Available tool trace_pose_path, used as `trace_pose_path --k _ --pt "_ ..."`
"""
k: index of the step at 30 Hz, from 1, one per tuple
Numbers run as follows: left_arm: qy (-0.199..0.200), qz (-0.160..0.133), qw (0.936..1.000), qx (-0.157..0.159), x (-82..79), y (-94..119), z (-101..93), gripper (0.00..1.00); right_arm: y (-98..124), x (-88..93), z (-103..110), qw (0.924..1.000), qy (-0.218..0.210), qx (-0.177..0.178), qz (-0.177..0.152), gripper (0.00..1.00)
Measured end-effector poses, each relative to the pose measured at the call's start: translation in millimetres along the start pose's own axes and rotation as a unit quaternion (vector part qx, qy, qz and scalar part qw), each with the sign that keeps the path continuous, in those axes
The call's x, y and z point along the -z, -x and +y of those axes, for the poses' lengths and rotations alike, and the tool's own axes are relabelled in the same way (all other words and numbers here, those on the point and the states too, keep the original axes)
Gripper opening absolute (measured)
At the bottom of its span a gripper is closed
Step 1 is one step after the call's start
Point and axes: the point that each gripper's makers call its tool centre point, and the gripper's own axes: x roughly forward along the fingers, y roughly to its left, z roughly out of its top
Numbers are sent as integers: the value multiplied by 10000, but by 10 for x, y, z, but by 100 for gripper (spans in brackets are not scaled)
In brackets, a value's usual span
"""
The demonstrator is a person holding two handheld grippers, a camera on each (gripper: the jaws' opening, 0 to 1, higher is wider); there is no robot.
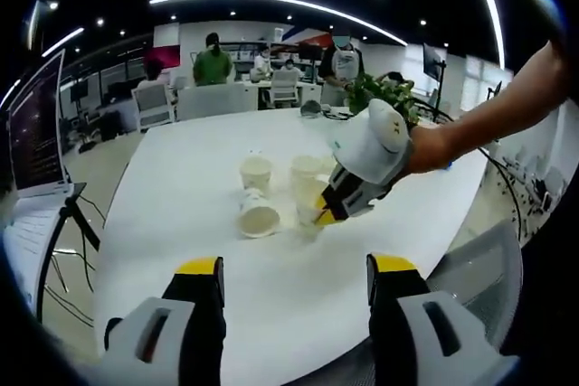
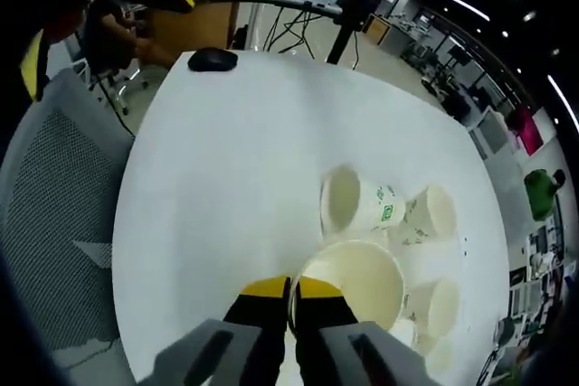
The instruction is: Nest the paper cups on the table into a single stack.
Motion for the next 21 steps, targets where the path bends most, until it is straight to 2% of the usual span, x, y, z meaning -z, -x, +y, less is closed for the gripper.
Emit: trace_pose_path --k 6,16,21 --pt "-28 21 10000 34 16 -8 -20 63 27 100 92 10000 14 -73 37 0" --pt "-96 31 9999 36 3 -20 -29 63 32 117 338 9998 -35 -181 23 0" --pt "-132 27 9999 47 -22 -14 -57 63 36 127 395 9998 -27 -210 21 0"
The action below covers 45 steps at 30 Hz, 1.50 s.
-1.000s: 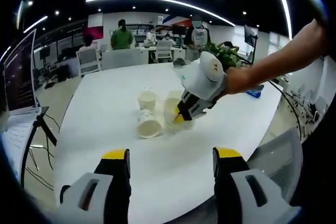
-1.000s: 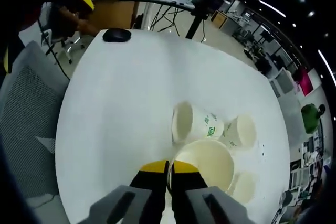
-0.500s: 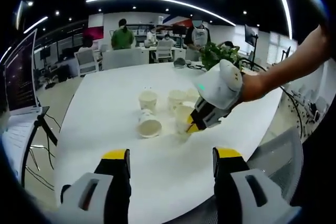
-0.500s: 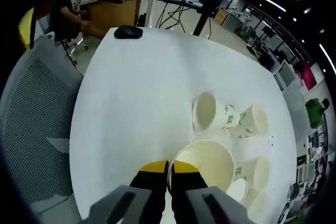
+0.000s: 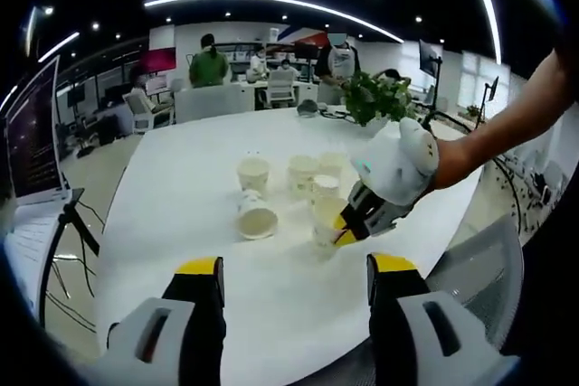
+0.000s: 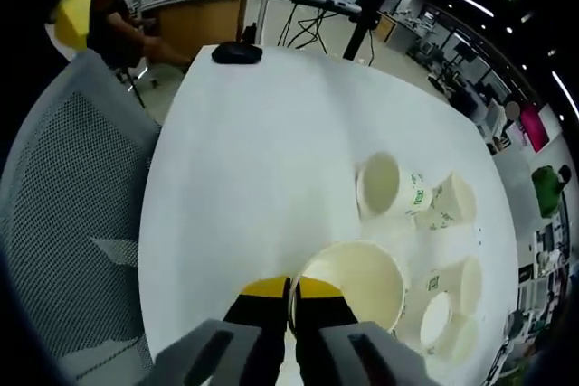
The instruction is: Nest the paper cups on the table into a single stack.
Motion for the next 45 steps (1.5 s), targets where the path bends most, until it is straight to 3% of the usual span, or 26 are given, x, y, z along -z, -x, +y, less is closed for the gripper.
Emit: trace_pose_path --k 9,45 --pt "17 3 10000 1 12 14 -4 63 47 9 142 10000 45 -71 35 0" --pt "7 72 9999 71 64 5 -29 62 -69 113 134 9999 -42 -97 74 0"
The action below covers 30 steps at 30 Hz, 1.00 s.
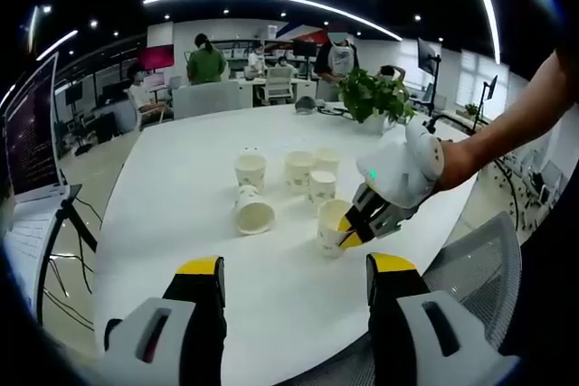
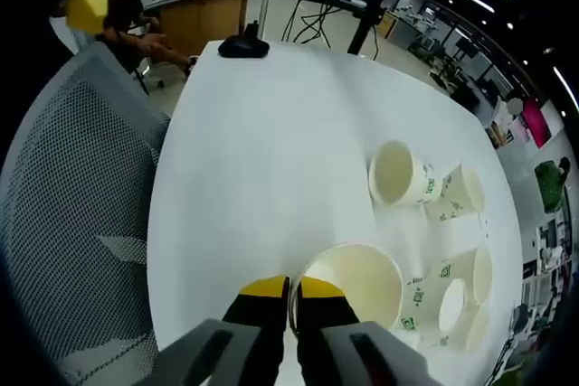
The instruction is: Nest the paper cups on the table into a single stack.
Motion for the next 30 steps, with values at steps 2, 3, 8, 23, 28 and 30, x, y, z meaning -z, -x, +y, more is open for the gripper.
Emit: trace_pose_path --k 2,3,8,23,28,30 --pt "-10 16 10000 1 6 0 0 62 -12 0 5 10000 5 -10 1 0" --pt "-9 23 10000 -1 11 1 4 62 -5 -8 14 10000 -4 -15 -6 0" --pt "44 28 10000 -43 23 13 38 62 30 -48 71 10000 19 -27 -32 2" --pt "58 46 10000 -28 38 2 24 62 198 -87 -48 9993 -258 136 -245 9" --pt "61 50 10000 -13 56 -3 22 62 258 -133 -68 9985 -371 198 -348 13" --pt "88 30 10000 -23 60 2 32 62 251 -138 -86 9982 -408 237 -376 14"
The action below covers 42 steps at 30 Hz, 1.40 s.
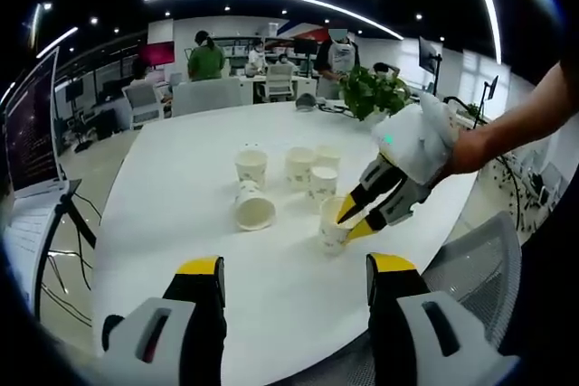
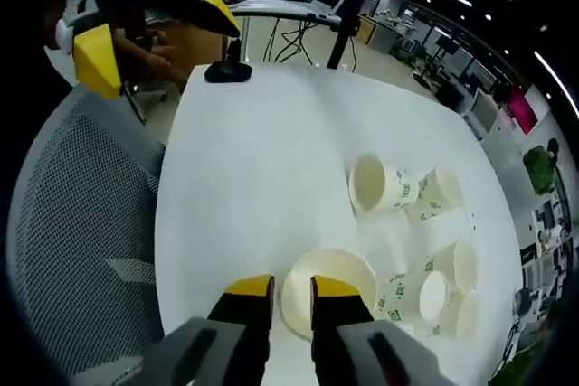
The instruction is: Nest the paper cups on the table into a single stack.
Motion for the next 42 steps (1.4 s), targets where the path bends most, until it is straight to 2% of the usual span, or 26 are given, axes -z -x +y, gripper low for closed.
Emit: trace_pose_path --k 6,10,17,21,28,42 --pt "120 -26 9999 -18 19 8 0 62 129 -135 -63 9996 -132 143 -197 16" --pt "114 -35 9999 -2 15 -4 -3 62 197 -208 -100 9990 -199 247 -310 22" --pt "168 -52 9998 -7 24 -13 45 62 277 -404 -184 9967 -358 456 -565 23" --pt "171 -52 9998 1 28 -12 39 62 287 -510 -307 9940 -505 632 -731 25" --pt "194 -60 9998 -18 33 7 58 62 277 -623 -548 9860 -937 1036 -912 34" --pt "251 -36 9997 -58 93 61 124 62 96 -779 -807 9764 -1478 1358 -794 45"
